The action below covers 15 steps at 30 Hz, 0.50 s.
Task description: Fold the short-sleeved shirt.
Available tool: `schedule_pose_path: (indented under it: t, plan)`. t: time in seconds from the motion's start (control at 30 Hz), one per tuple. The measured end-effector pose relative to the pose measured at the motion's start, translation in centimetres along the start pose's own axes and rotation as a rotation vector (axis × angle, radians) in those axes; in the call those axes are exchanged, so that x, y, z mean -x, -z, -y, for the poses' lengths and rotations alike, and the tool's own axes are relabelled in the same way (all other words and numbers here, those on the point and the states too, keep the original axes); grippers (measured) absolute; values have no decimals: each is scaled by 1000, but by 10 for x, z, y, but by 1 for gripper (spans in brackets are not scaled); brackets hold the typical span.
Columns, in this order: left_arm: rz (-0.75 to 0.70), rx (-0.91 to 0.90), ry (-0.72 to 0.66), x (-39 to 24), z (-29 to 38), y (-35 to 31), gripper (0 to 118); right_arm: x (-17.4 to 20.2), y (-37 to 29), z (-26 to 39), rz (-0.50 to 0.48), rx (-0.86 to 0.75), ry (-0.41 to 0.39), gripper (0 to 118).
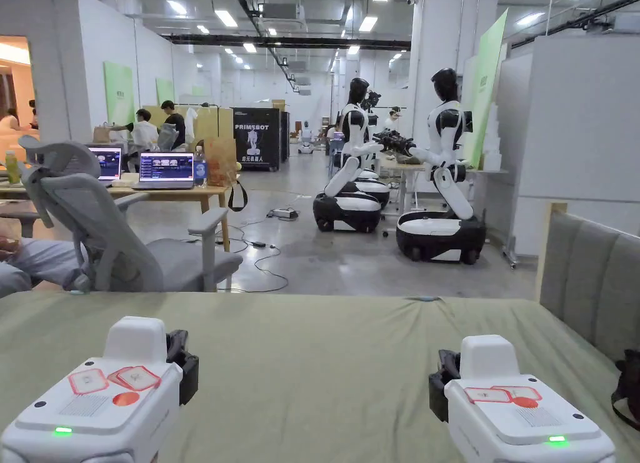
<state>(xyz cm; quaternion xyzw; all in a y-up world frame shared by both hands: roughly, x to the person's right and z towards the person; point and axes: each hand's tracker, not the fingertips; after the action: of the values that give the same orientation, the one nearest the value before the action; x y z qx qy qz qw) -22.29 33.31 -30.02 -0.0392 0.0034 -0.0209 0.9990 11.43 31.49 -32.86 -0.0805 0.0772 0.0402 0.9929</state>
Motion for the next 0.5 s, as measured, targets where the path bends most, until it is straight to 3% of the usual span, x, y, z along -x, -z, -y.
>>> schedule_pose_path:
  t: [0.27,0.33,0.37,0.4,0.5]
  plan:
    - [-3,8,2,-11,1,1,1,-2,-4,-3,5,-14,4,0]
    - [7,3,11,-9,1,-1,23,-1,-5,-3,3,-18,7,3]
    - [4,-1,13,-12,1,-2,41,-2,-6,-3,-1,-19,18,12]
    - [8,-5,18,-12,1,-3,48,-3,-4,-3,-14,-16,37,23]
    - [6,-21,13,-12,1,-4,50,-2,-5,-4,-26,-14,48,48]
